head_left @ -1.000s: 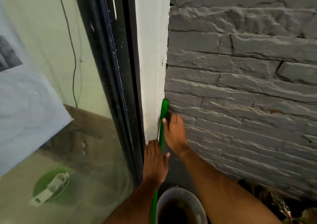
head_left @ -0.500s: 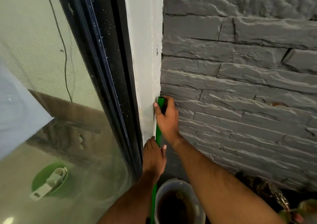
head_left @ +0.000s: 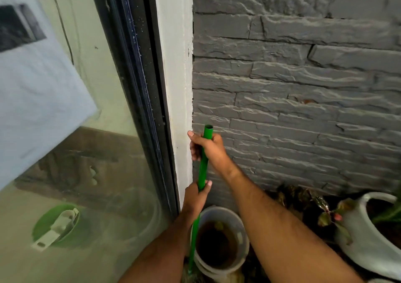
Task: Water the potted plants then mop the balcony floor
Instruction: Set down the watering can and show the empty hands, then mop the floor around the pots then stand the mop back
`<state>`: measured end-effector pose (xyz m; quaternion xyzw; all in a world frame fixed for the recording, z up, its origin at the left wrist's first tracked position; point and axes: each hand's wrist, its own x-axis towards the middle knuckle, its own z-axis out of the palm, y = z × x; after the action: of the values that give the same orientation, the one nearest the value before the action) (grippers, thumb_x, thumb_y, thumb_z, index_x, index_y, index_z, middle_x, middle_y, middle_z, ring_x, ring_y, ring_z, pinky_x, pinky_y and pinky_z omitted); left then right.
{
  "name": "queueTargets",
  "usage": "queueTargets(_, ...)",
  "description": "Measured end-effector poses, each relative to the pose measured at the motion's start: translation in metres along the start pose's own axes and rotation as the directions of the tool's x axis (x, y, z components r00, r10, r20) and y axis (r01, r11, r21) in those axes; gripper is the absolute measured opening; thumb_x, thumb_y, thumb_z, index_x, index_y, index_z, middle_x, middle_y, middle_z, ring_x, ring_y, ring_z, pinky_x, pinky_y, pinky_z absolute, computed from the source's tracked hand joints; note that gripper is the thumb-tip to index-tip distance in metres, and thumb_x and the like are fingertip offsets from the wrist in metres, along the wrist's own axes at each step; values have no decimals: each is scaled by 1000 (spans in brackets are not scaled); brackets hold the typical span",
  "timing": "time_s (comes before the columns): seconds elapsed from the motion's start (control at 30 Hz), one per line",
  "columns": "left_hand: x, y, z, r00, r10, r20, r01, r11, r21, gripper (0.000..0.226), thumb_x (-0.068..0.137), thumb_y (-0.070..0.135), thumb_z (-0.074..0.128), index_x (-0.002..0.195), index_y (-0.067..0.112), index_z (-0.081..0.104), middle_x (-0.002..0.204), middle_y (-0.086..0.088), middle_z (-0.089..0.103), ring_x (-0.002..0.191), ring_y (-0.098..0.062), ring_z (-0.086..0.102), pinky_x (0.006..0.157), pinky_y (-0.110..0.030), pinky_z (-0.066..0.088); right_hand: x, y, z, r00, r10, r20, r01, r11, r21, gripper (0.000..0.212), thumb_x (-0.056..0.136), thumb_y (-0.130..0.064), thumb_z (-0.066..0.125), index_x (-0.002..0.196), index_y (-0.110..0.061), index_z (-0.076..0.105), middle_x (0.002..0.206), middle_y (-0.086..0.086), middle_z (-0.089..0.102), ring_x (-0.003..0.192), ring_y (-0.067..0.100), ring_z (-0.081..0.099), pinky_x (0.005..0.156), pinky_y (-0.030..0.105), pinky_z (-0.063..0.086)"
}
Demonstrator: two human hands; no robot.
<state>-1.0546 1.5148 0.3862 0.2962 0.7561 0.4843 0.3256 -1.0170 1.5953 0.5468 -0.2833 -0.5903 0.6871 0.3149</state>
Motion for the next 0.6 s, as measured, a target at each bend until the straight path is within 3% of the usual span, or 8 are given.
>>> queueTargets(0.1,-29,-5,-1,996,-49,70,62,978,-198,16,94,22,72,87,8,74,84,-19,76,82,-29,74,80,-38,57,-39,-5,5,1000,15,24,-15,1000,-8,31,99,-22,69,78,2,67,58,10,65,41,16,59,40,24,38)
queueTargets(0.2,-61,-7,-7,995,-23,93,44,973,-228,18,95,18,71,83,5,71,66,-6,72,61,-14,70,62,-18,55,-79,-4,10,999,3,40,-2,1000,-29,28,99,-17,68,89,9,69,67,17,66,49,19,61,47,25,44)
queueTargets(0.37,-111,-18,-20,989,28,148,-13,995,-104,30,98,16,65,67,15,65,65,-4,66,62,-15,63,68,-32,50,-145,30,25,998,67,-2,-67,994,-90,28,97,-15,72,77,5,70,67,17,66,54,19,63,58,27,52)
queueTargets(0.47,-141,-23,-25,987,32,155,-16,994,-106,20,96,7,64,79,16,66,72,-1,68,63,-3,66,64,-21,52,-179,51,32,993,111,-48,-114,990,-82,38,98,-22,71,66,-2,67,60,14,65,55,24,62,67,39,55)
queueTargets(0.6,-166,-41,-33,975,-37,217,41,999,-14,18,93,11,69,76,17,71,85,-6,74,90,-24,73,88,-38,57,-213,63,41,986,102,-130,-121,983,-140,56,96,-38,72,52,-12,51,47,9,47,43,22,46,51,32,45)
